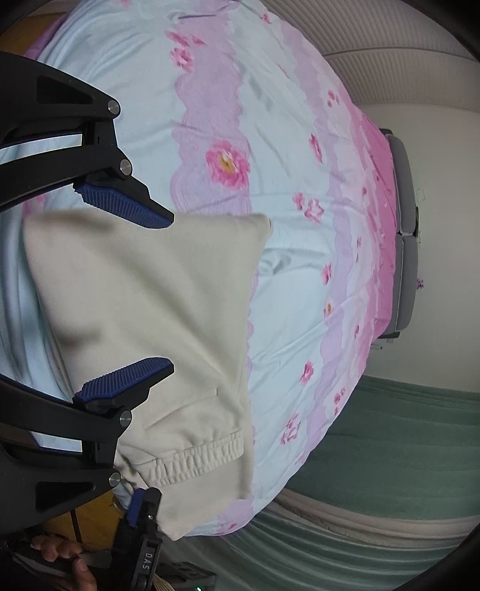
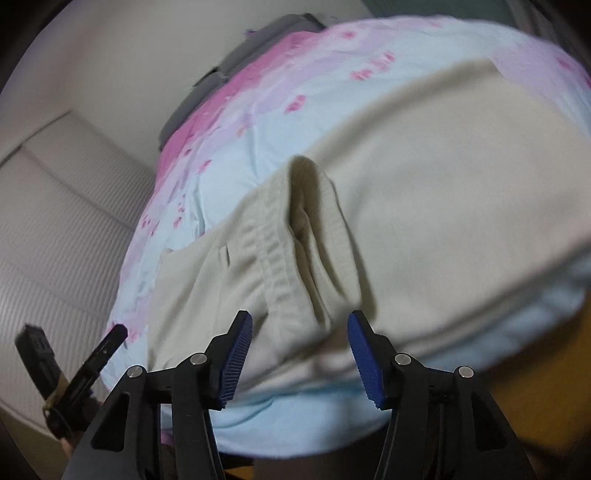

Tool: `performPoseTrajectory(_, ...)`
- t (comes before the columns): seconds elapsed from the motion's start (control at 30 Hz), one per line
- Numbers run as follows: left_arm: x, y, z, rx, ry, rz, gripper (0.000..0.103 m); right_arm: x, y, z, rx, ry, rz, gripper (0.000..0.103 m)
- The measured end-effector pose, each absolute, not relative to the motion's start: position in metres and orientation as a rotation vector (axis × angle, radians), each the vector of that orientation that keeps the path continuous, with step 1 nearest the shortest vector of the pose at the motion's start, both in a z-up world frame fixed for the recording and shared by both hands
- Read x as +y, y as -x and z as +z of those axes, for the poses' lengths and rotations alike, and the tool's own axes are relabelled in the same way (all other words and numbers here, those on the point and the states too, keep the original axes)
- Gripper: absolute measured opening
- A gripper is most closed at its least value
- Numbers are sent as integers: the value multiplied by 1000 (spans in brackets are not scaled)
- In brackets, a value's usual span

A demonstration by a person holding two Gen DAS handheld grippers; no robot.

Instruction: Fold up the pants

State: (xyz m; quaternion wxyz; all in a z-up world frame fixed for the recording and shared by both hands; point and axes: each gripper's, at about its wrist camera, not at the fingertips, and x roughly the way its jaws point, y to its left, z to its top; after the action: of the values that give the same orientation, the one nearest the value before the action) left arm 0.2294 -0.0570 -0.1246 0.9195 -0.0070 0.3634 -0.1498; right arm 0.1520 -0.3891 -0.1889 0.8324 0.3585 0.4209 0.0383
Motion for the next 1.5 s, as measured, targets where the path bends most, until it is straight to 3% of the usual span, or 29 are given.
performPoseTrajectory(0.17, -46, -229, -124, 748, 36, -291, 72, -385, -172, -210, 930, -867, 123, 51)
performPoseTrajectory(0.23, -43, -229, -123, 748, 46, -287, 72, -379, -182, -214, 929, -878, 94, 35)
performPoseTrajectory(0.27, -43, -227, -123, 746, 44, -290, 72, -383, -181, -214, 907, -906, 119, 11)
performPoseTrajectory(0.43, -50, -222, -117, 722, 9, -317, 72, -401, -160, -193, 784, -883, 71, 8)
performPoseTrajectory(0.6, -61, -222, -116, 714, 3, -343, 72, -402, -171, -222, 868, -902, 59, 9)
performPoseTrajectory(0.73, -74, -226, -115, 718, 11, -360, 72, -406, -174, -218, 868, -891, 75, 22)
performPoseTrajectory(0.77, -81, -228, -114, 716, 5, -371, 73, -407, -171, -212, 853, -864, 57, 39)
performPoseTrajectory(0.83, -97, -230, -113, 715, -13, -394, 76, -414, -157, -200, 789, -837, 31, 55)
performPoseTrajectory(1.0, -162, -238, -112, 728, -60, -502, 77, -461, -108, -183, 601, -879, -107, 59)
performPoseTrajectory(1.13, -233, -237, -110, 716, -117, -609, 77, -526, -66, -196, 451, -1002, -294, 75)
performPoseTrajectory(1.3, -303, -236, -114, 736, -170, -691, 77, -584, -53, -234, 356, -1180, -356, 75)
performPoseTrajectory(1.5, -344, -235, -116, 741, -222, -725, 77, -618, -67, -285, 415, -1340, -373, 75)
